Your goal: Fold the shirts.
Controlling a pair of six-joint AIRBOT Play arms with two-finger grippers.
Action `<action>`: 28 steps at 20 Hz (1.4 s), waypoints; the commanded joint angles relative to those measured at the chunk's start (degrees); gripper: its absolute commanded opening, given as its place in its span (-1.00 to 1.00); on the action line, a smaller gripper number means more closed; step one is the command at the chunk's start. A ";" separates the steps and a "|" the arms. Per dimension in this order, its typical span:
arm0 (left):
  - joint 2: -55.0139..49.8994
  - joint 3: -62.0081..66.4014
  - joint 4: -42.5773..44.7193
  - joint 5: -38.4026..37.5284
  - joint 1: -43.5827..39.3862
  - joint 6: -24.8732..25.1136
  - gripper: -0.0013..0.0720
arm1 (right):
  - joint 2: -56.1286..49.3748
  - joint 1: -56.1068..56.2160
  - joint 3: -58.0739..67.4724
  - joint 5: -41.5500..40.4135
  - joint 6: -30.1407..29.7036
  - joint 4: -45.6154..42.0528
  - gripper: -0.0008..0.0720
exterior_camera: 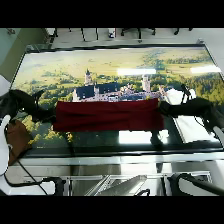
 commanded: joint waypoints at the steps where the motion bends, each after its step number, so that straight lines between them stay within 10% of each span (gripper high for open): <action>1: -8.59 11.10 -0.74 0.79 -1.01 -1.97 -0.92 | -10.40 1.03 9.88 1.70 -0.79 1.62 -0.91; 10: -23.37 27.69 -0.66 4.66 -2.78 -3.21 -0.92 | -14.88 1.42 14.25 3.43 -0.85 1.53 -0.88; 11: -23.76 28.39 -0.81 5.14 -2.82 -3.21 -0.55 | -14.86 1.36 14.25 3.45 -0.92 1.51 -0.68; 13: -23.82 28.63 -0.96 5.16 -3.30 -3.34 0.91 | -14.86 1.16 14.25 3.13 -1.97 1.46 -0.45; 14: -23.82 28.63 -0.90 5.35 -3.48 -3.67 0.92 | -14.86 0.92 14.27 2.84 -2.84 1.29 -0.40; 16: -23.76 28.65 -0.92 6.60 -3.85 -3.67 0.92 | -14.86 -0.44 15.15 0.22 -4.26 -0.42 0.75; 28: -23.67 45.05 -0.46 16.55 -3.43 -5.84 0.92 | -24.35 -5.99 18.14 -14.91 -4.92 0.98 0.78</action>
